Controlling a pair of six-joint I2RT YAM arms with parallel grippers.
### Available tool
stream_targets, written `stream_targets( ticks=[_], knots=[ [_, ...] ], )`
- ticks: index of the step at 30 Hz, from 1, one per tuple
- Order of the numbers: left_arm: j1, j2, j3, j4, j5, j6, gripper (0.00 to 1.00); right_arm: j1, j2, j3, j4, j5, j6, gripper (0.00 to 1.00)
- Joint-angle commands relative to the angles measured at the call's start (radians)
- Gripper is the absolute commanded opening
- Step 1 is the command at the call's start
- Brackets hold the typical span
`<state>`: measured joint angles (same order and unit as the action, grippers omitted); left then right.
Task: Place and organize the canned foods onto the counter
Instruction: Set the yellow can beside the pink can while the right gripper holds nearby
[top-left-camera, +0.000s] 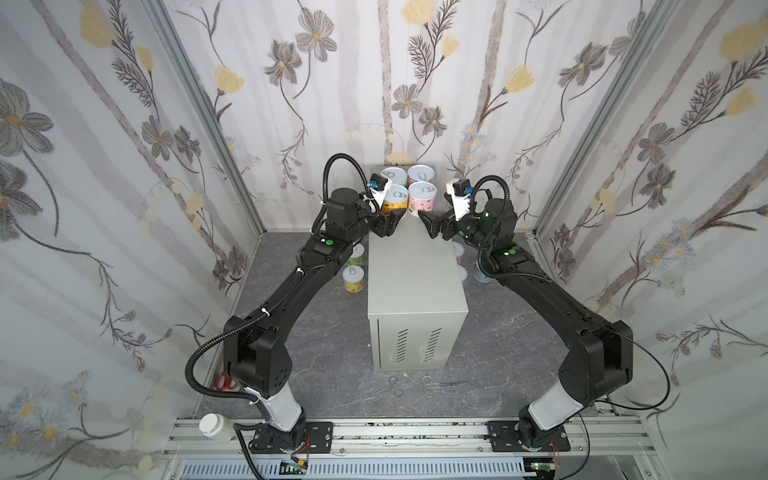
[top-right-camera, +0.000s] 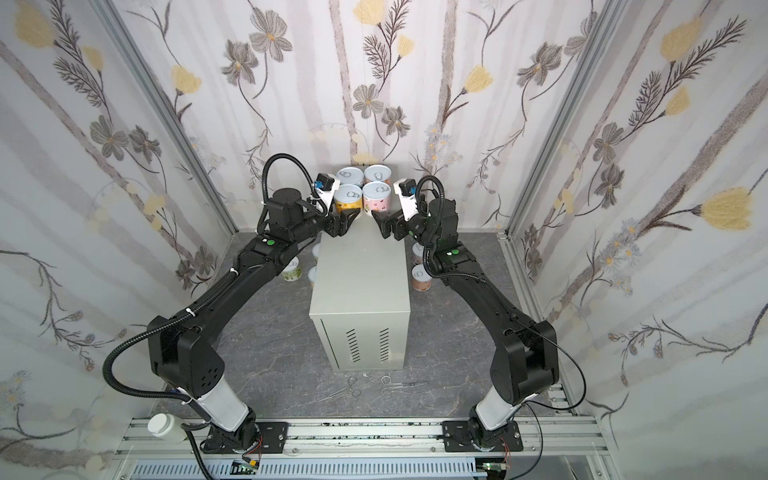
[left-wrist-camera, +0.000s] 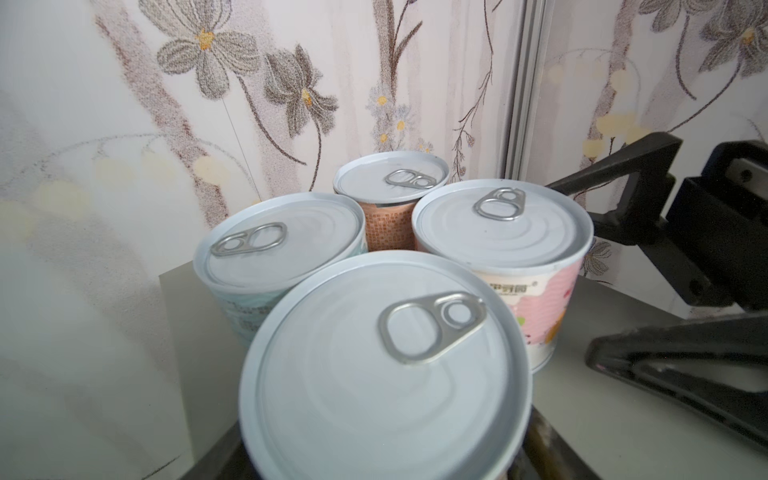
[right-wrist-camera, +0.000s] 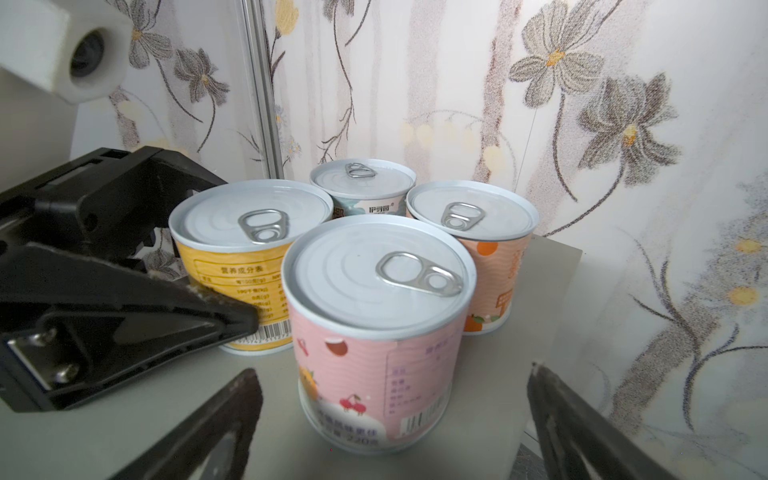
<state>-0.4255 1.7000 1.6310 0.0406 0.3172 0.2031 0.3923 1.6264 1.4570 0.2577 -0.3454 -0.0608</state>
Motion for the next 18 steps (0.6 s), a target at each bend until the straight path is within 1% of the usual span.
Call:
stream_targets(
  ticks=[1, 18],
  knots=[
    [0.005, 0.007, 0.013, 0.001, -0.012, 0.010, 0.73, 0.000, 0.009, 0.008, 0.024, -0.010, -0.016, 1.00],
    [0.008, 0.038, 0.054, -0.025, 0.000, 0.018, 0.73, -0.002, 0.014, 0.008, 0.039, -0.010, -0.013, 1.00]
  ],
)
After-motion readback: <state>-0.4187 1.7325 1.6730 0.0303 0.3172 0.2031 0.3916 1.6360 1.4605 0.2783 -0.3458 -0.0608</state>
